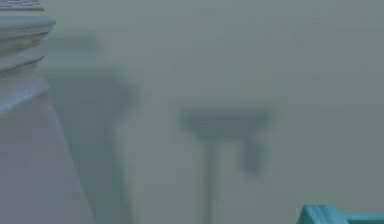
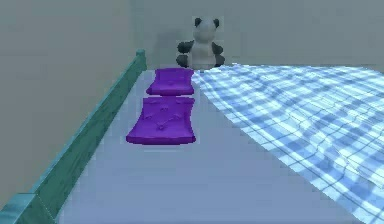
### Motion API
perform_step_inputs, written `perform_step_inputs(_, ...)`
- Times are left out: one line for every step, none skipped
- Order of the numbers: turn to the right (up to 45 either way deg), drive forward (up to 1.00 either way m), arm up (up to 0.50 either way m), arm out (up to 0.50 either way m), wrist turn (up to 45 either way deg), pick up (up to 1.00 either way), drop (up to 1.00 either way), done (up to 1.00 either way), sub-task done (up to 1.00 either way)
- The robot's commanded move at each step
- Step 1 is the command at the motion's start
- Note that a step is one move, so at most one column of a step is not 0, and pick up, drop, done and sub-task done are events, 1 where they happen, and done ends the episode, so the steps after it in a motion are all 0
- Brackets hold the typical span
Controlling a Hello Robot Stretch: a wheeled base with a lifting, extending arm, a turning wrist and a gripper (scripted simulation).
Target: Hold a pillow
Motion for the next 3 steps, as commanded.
perform_step_inputs(0.0, 0.0, 0.5, 0.0, 0.0, 0.0, 0.0, 0.0, 0.0)
perform_step_inputs(0.0, 0.0, 0.38, 0.0, 0.0, 0.0, 0.0, 0.0, 0.0)
perform_step_inputs(0.0, 0.0, 0.0, 0.46, 0.0, 0.0, 0.0, 0.0, 0.0)
